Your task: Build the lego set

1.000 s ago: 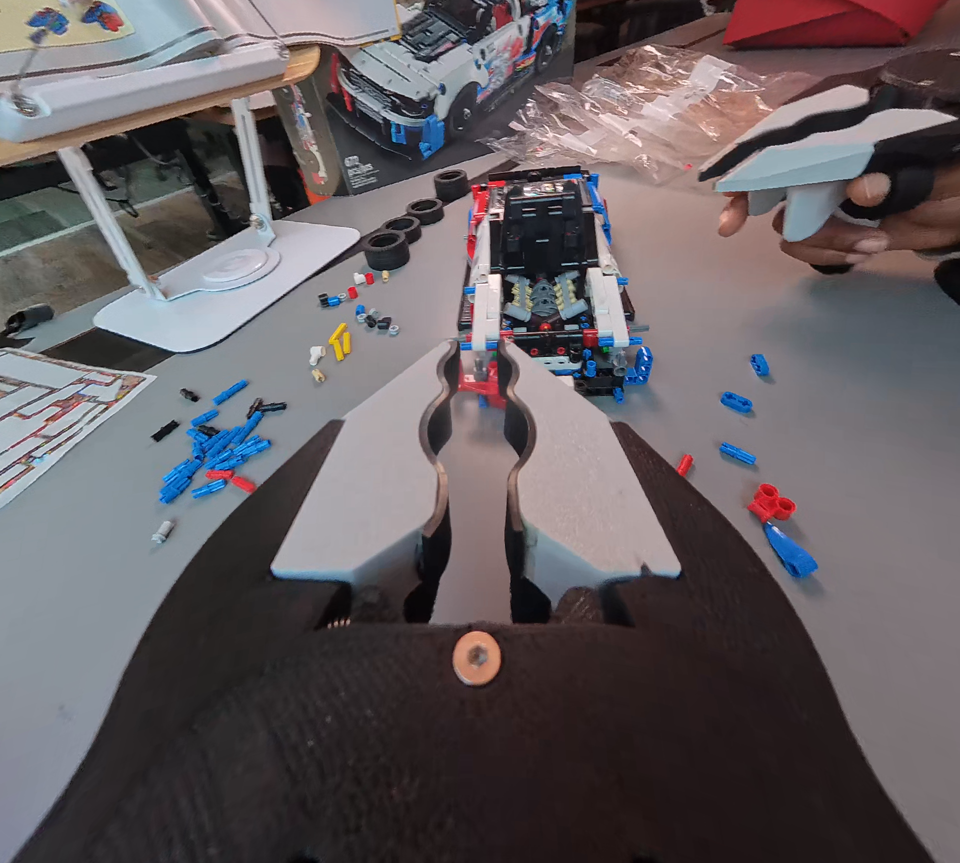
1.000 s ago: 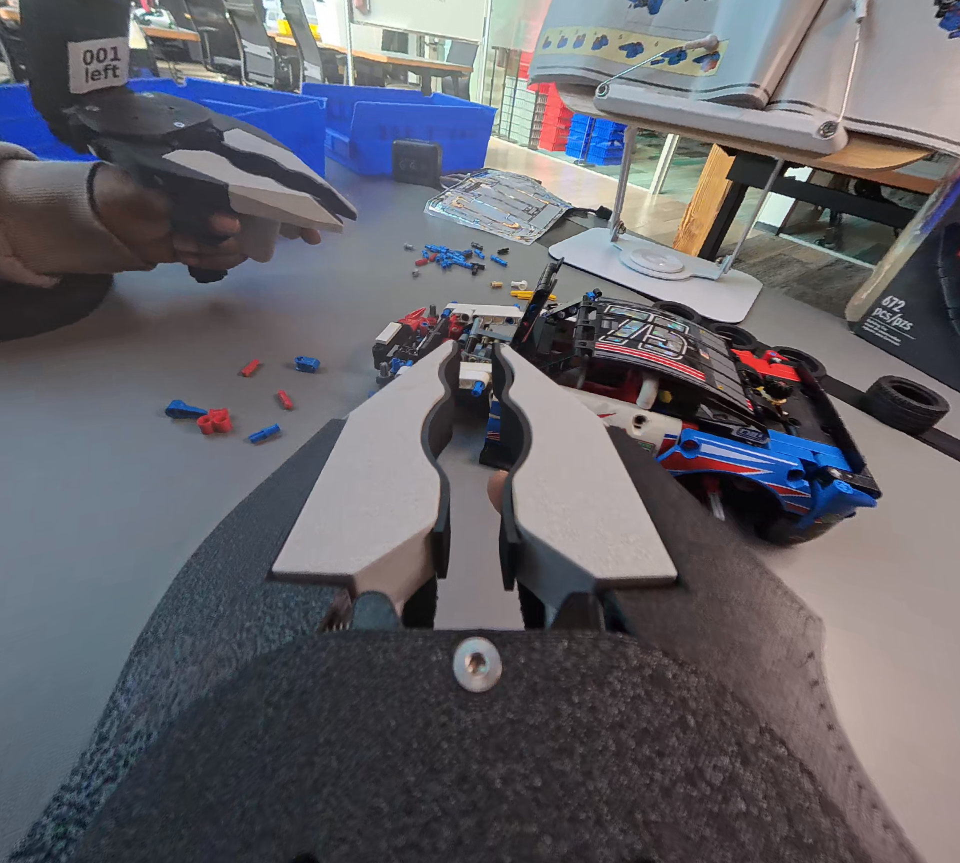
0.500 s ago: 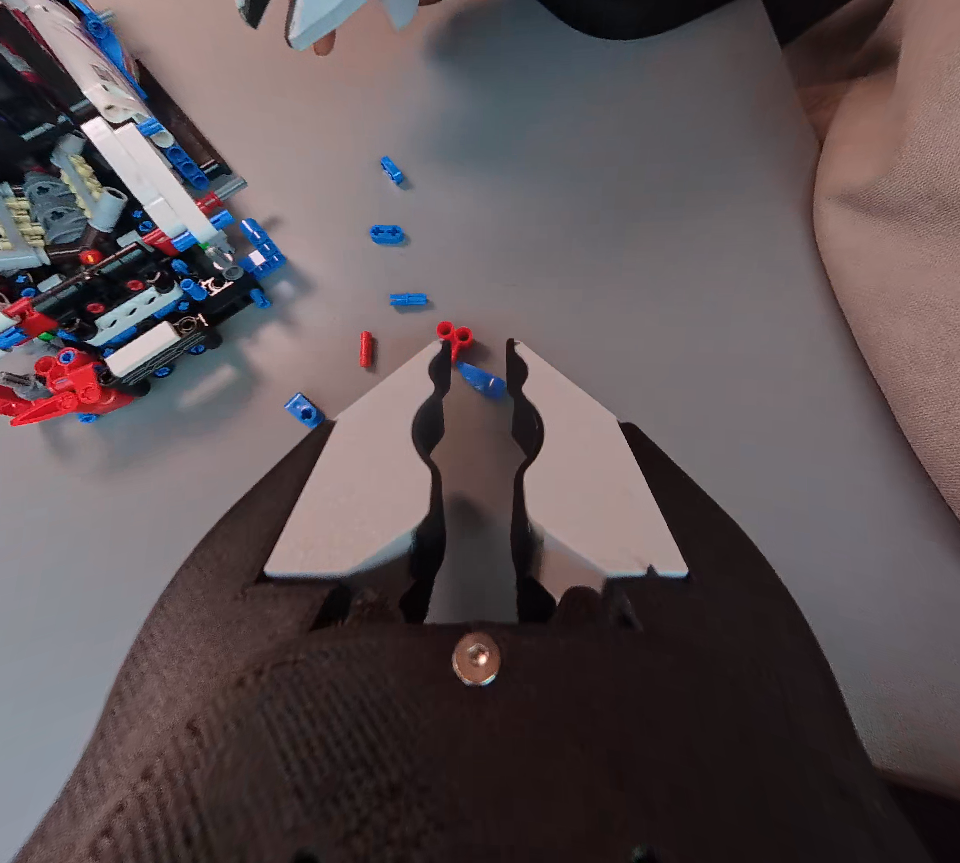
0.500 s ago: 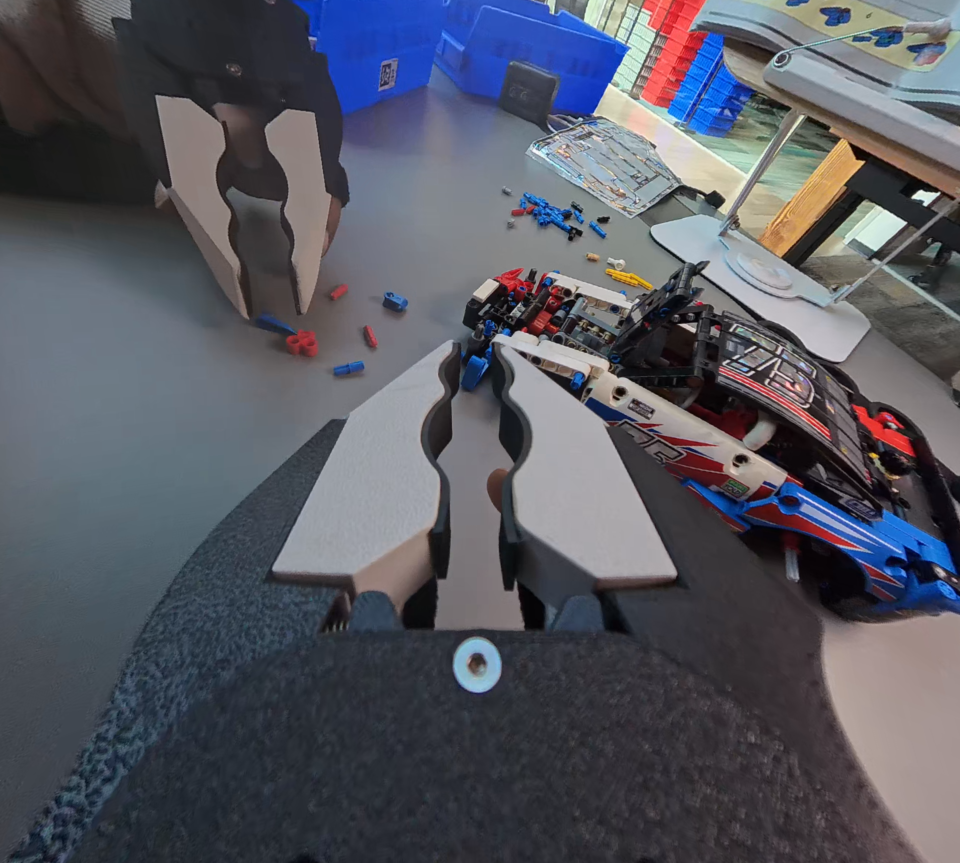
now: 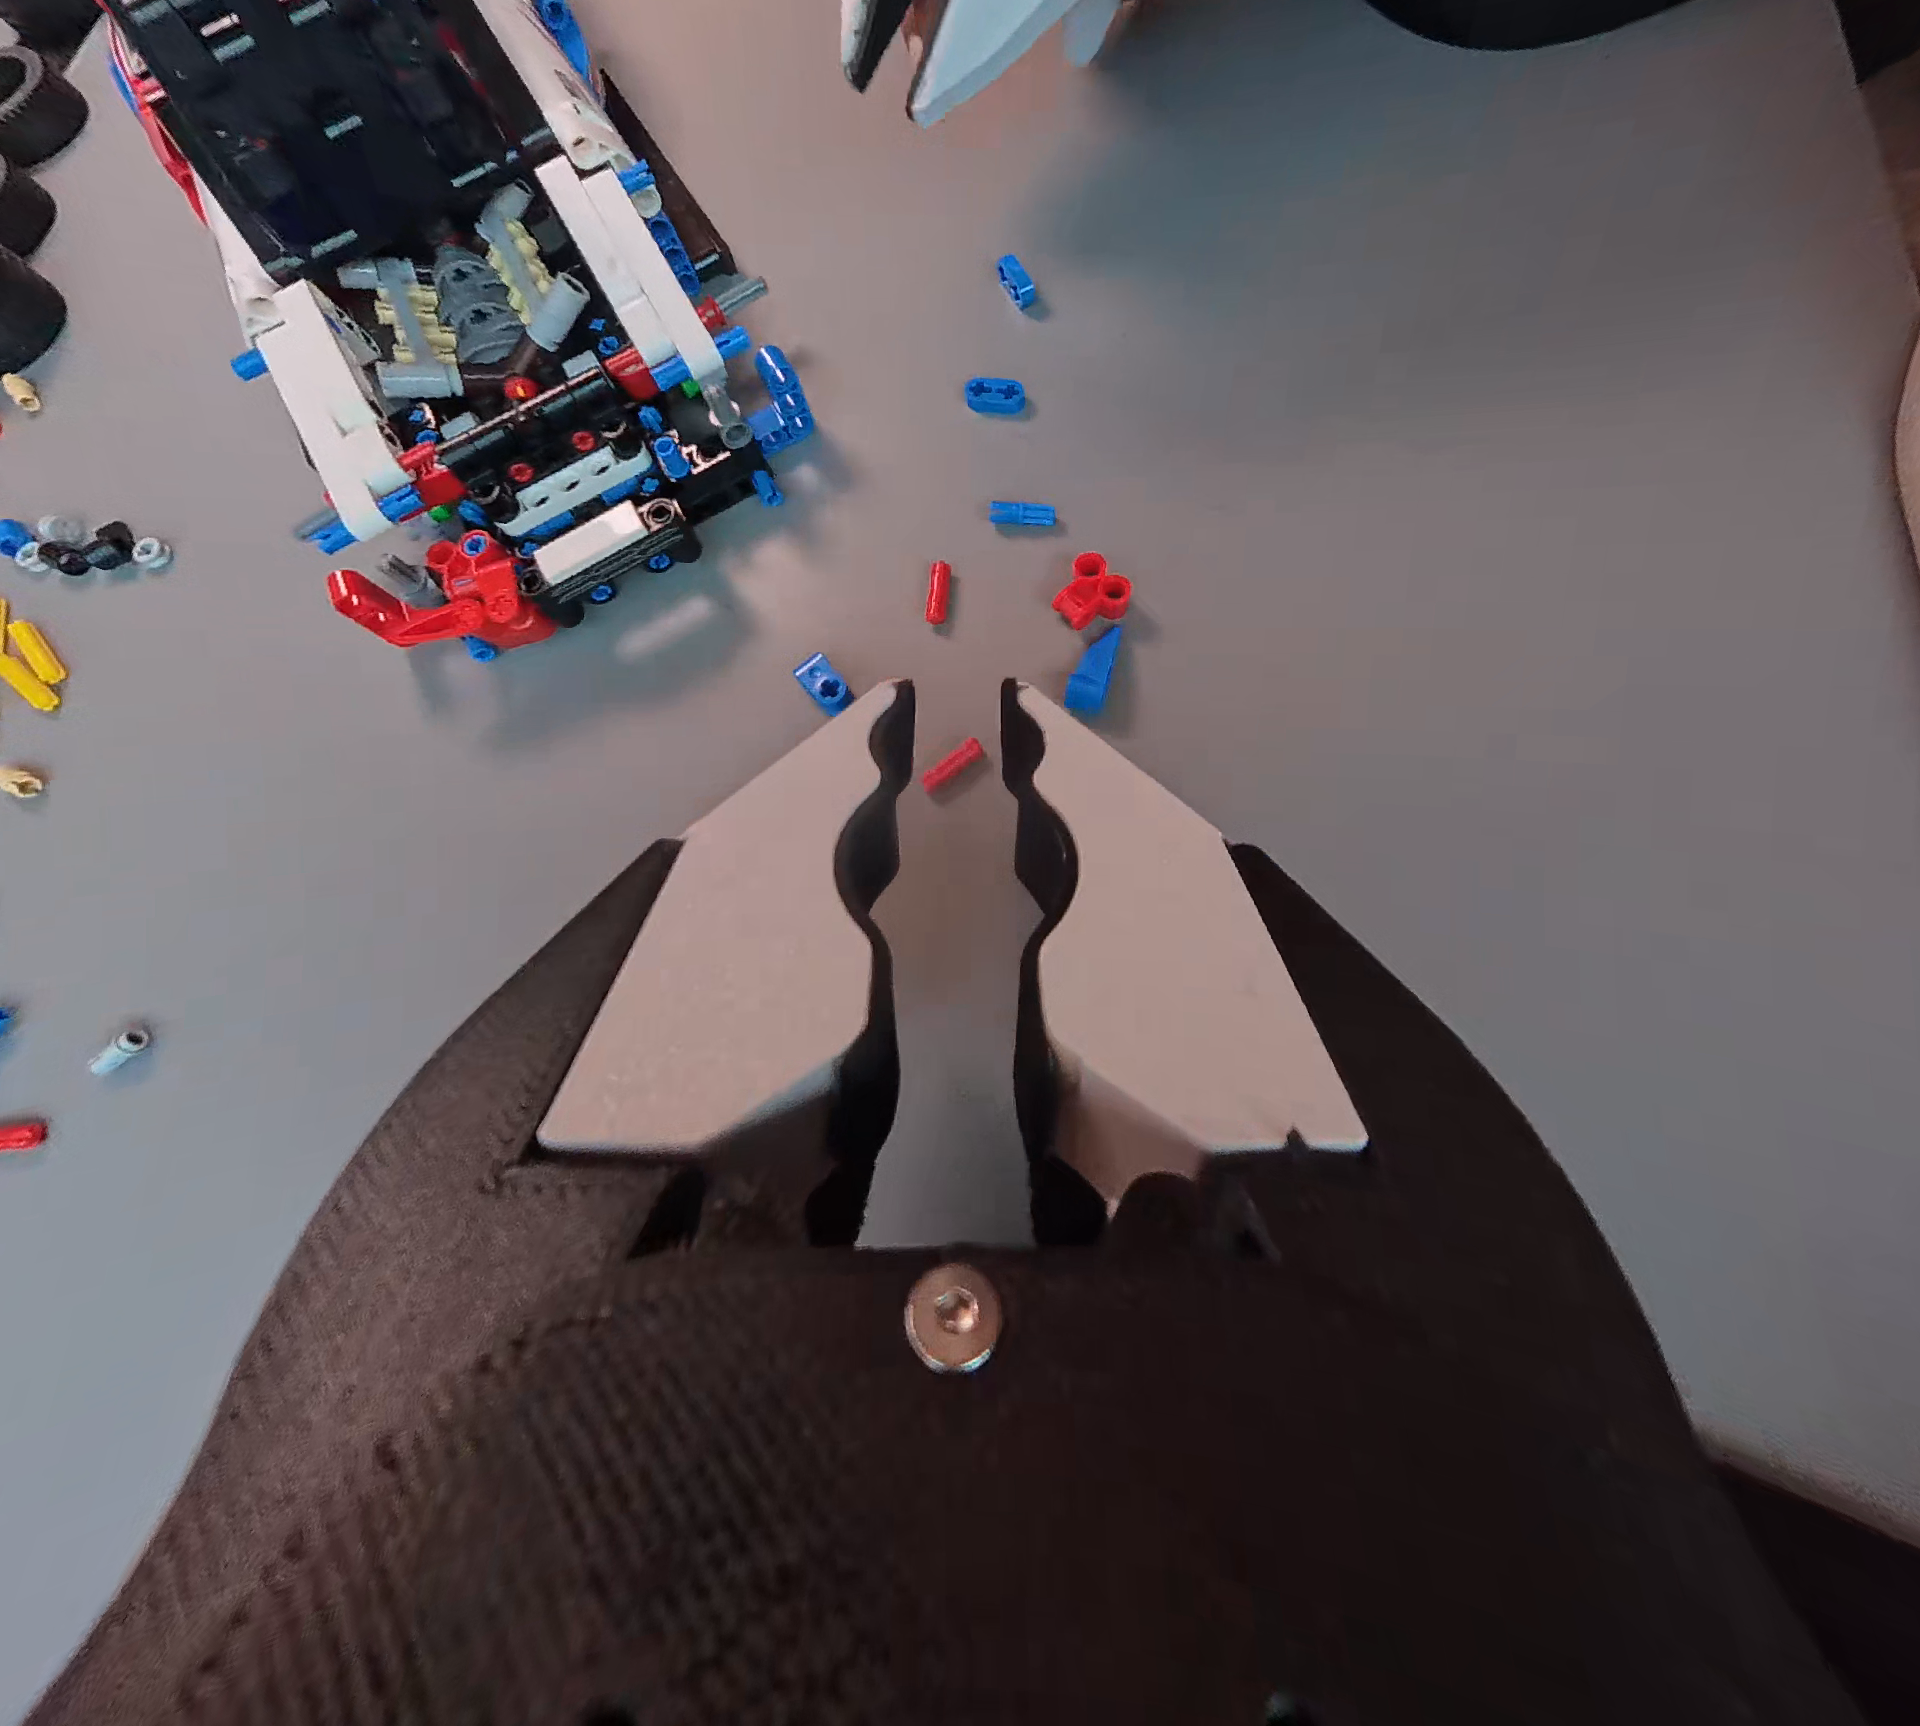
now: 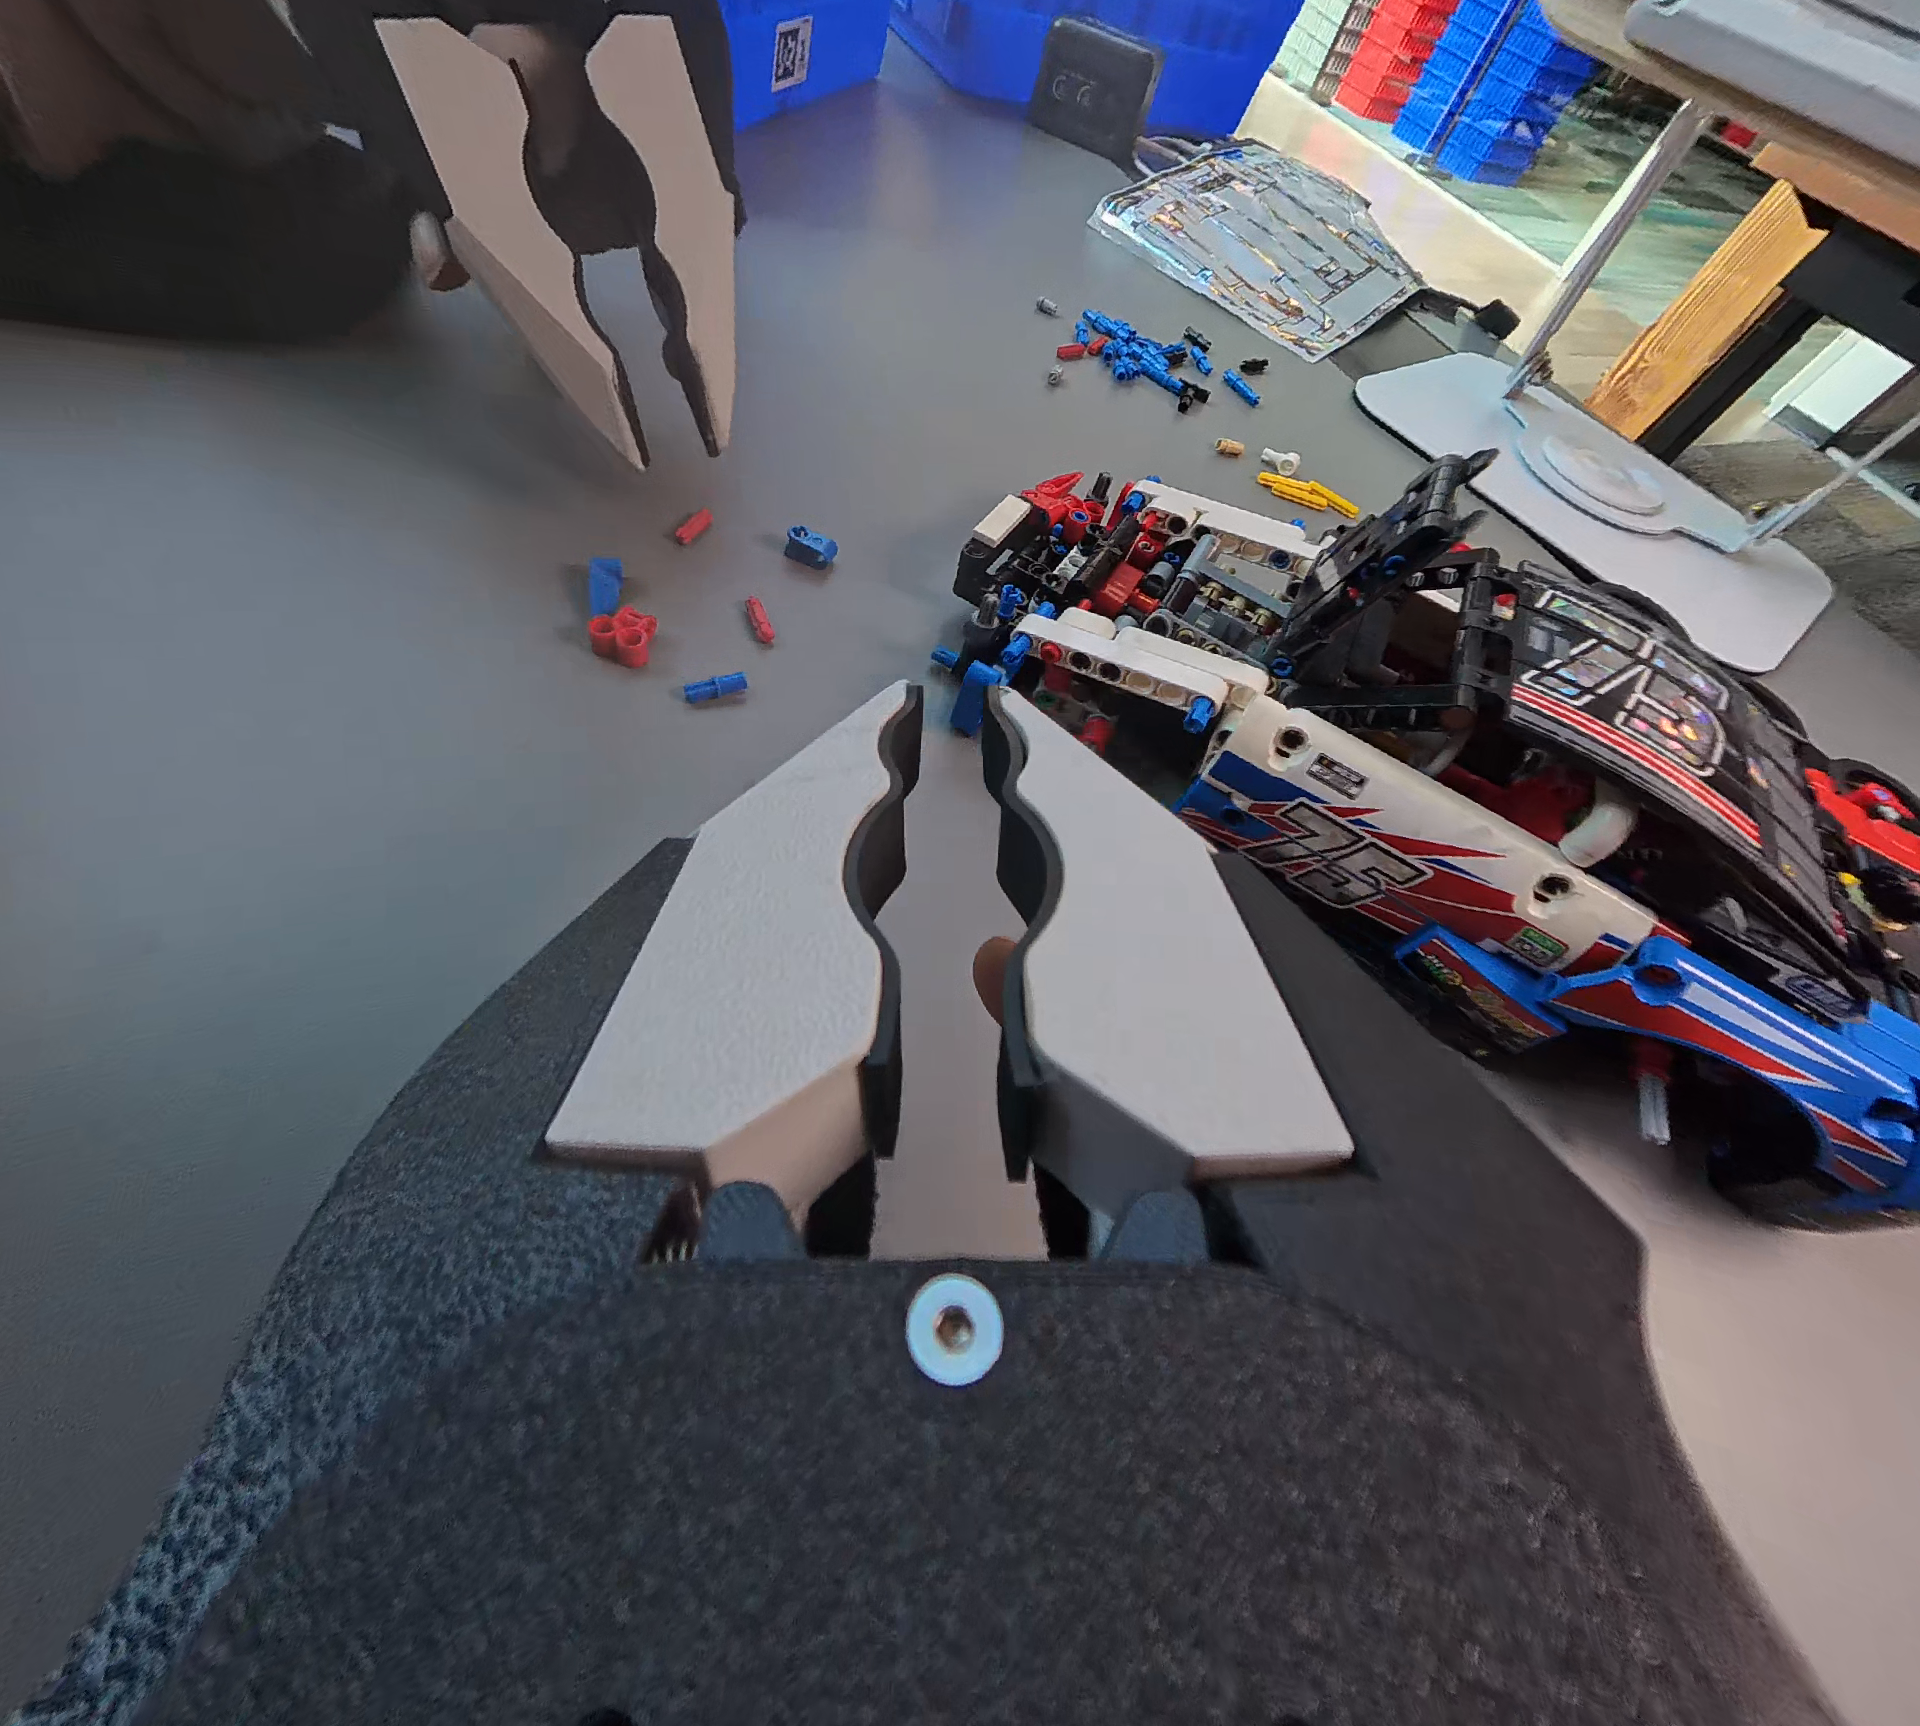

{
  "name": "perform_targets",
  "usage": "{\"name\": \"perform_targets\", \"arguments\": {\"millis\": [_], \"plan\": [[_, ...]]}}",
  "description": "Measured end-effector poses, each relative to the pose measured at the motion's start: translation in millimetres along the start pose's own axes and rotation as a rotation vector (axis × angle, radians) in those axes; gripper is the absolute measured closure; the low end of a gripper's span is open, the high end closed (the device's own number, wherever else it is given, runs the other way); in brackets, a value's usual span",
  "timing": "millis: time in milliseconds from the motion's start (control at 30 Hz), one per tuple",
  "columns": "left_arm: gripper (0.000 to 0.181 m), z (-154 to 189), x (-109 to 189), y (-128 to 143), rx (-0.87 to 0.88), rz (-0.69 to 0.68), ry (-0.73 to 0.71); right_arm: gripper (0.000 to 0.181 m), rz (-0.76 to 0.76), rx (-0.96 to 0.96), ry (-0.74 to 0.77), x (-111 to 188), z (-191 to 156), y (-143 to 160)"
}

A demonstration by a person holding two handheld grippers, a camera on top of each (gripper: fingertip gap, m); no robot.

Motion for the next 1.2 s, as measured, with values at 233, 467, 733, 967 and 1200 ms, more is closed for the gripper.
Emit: {"name": "perform_targets", "arguments": {"millis": [233,467,733,967,1200], "plan": [[0.166,12,-29,-10,-0.032,0.002,-0.033,0.172,-0.098,0.023,-0.097,-7,-16,8],[0.165,8,-33,-9,-0.014,0.022,-0.061,0.163,-0.393,0.088,-0.244,-23,-21,12],[0.166,5,-32,-4,-0.022,0.008,-0.072,0.166,-0.586,0.103,-0.425,-42,-23,10],[0.167,4,-34,1,-0.004,-0.001,-0.062,0.169,-0.651,0.089,-0.449,-31,-36,7],[0.166,4,-35,5,0.003,-0.015,-0.061,0.162,-0.609,0.017,-0.496,-15,-58,6]]}}
Point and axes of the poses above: each gripper's, where its closed fingertips meet, x back along the fingers, y out of its underside, z = x × y across the jaws, the point moved 7 cm from there along x, back along the fingers, and after that the axes turned 9 degrees about z, right-handed, at the moved point
